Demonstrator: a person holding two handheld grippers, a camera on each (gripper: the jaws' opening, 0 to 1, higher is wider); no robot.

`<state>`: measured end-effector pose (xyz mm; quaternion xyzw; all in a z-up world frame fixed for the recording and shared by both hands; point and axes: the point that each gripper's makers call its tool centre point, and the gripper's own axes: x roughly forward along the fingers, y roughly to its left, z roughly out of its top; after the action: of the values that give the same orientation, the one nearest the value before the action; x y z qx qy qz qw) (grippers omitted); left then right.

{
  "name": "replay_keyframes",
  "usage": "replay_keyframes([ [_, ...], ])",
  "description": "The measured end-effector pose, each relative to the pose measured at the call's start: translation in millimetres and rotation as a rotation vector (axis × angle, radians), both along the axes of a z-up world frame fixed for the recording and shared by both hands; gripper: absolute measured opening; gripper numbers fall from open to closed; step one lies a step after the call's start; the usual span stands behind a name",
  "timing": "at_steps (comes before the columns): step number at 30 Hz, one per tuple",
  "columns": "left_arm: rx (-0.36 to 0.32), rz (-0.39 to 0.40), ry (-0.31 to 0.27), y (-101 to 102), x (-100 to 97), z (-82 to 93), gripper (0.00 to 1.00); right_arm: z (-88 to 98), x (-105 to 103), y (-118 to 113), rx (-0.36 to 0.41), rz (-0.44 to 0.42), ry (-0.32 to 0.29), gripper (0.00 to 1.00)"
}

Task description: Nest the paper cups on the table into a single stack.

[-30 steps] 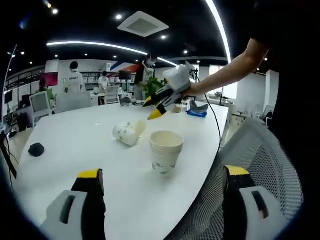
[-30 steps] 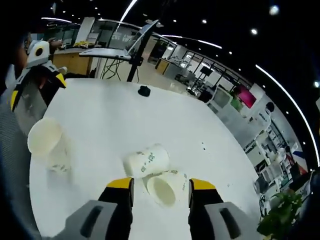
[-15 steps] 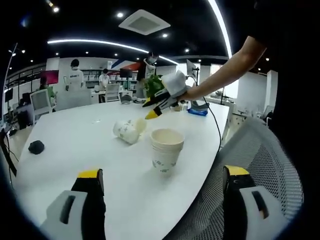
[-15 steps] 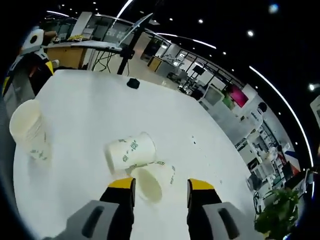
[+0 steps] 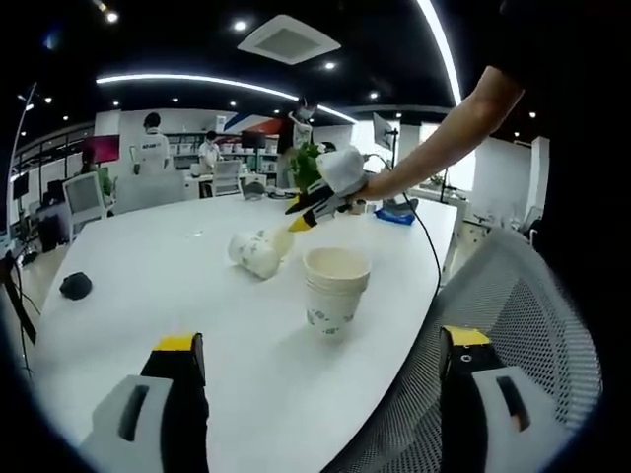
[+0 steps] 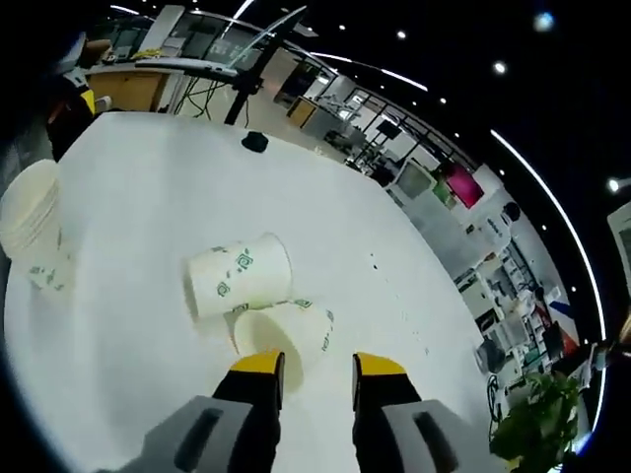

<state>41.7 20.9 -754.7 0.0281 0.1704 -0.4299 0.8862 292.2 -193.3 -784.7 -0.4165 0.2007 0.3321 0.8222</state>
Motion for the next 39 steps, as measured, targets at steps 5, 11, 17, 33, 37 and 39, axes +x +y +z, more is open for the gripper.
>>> replay_keyframes([
  [5, 0.003, 0.009, 0.003, 1, 1.0, -0.5, 0.97, -8.4, 0, 1, -0.03, 0.012, 0.012, 0.22],
  [11, 0.008, 0.012, 0.015, 2, 0.9, -2.8, 0.96, -13.0, 6, 0, -0.073, 0.015, -0.011, 0.19],
  [17, 0.014, 0.014, 0.024, 3, 0.1, -4.7, 0.95, -13.3, 10, 3, -0.093, 0.027, -0.022, 0.16],
  [33, 0.022, 0.02, 0.036, 4, 1.0, -6.6, 0.92, -12.3, 10, 4, -0.082, 0.038, -0.015, 0.01],
  [37, 0.026, 0.008, 0.034, 3, -0.6, -6.9, 0.92, -7.9, 11, 1, -0.061, 0.022, -0.014, 0.0],
  [39, 0.028, 0.006, 0.031, 3, -0.8, -6.8, 0.92, -4.9, 11, -1, -0.051, 0.01, -0.013, 0.0],
])
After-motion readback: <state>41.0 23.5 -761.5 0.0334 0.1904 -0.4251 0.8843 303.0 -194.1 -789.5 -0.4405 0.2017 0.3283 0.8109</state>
